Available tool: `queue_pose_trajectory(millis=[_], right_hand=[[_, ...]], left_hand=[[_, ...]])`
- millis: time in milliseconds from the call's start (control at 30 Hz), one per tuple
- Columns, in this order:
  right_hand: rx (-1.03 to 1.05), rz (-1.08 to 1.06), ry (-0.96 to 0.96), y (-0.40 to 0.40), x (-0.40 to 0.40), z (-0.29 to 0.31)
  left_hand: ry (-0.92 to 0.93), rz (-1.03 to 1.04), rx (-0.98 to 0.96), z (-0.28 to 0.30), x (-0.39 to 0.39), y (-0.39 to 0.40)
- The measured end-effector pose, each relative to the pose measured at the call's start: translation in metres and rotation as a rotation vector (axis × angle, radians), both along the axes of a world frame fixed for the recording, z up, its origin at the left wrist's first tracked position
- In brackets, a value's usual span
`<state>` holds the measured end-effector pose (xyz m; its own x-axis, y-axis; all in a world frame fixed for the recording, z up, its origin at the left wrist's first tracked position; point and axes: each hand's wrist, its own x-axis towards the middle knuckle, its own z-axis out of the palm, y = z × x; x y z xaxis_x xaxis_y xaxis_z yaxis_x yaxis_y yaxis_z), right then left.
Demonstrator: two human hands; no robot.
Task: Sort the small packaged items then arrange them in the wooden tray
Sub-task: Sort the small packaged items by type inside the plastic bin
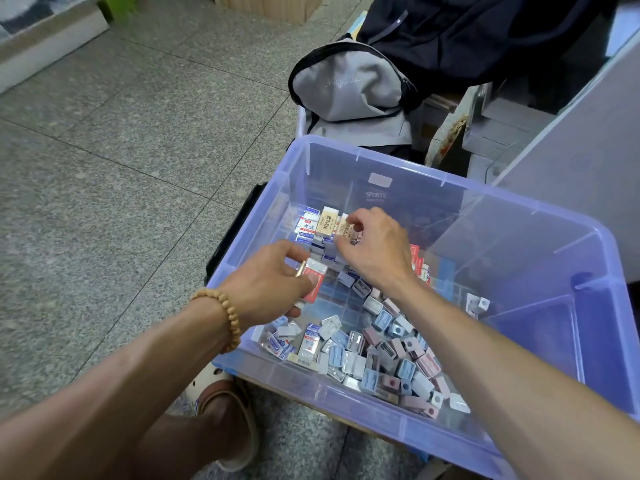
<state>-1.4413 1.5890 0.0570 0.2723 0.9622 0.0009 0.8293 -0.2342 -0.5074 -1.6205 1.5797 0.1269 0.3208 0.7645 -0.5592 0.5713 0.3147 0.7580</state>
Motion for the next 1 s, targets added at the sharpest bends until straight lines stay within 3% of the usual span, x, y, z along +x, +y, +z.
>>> queue_pose_trajectory(millis=[133,333,700,767,933,1000], right_hand=[[0.029,0.208,-0.059,0.002,-0.012,-0.019],[0.198,0.145,-0.009,0.021,-0.025,-0.034],[0.087,0.166,0.002,0.025,-0.014,-0.016],[0.072,0.11,0.117,0.013,-0.006,-0.004],[-0.258,0.007,0.912,-0.029,0.01,0.03],[-0.351,0.037,1.09,-0.042,0.014,0.036]], left_hand=[[-0.032,0.033,-0.009,-0.001,0.0,-0.002],[-0.041,0.055,-0.007,-0.005,0.0,0.0],[-0.055,0.063,0.005,-0.007,0.004,0.004],[-0.072,0.068,0.005,-0.005,0.007,0.005],[-0.083,0.05,0.009,-0.004,0.017,0.006],[-0.087,0.028,0.015,-0.006,0.022,0.003]])
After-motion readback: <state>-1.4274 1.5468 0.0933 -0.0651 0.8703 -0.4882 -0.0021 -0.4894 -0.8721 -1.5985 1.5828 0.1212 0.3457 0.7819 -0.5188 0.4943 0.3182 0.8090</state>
